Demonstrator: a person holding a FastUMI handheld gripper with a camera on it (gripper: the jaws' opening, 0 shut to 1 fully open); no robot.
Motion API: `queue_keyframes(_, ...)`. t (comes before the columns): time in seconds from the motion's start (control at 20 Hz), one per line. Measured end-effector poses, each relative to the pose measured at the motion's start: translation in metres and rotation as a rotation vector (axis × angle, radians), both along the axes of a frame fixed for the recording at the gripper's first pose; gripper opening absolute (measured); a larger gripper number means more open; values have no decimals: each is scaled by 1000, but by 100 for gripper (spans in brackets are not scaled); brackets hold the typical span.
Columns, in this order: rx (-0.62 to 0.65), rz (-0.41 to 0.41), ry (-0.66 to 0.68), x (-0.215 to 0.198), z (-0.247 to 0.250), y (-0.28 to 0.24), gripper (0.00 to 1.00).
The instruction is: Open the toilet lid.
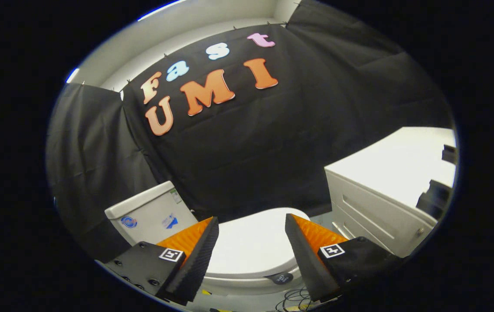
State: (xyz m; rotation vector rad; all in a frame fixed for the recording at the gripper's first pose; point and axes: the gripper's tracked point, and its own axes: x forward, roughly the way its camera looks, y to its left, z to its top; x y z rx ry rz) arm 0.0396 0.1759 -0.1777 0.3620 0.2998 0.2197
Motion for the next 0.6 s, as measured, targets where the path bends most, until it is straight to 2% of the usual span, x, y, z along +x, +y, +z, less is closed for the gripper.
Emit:
queue_keyframes(0.3,87,-32,229,-1,-104,-13,99)
queue_keyframes(0.4,128,-8,361,-10,-139,-8,99)
queue_keyframes(0.6,242,6,535,-20,-176,1,99)
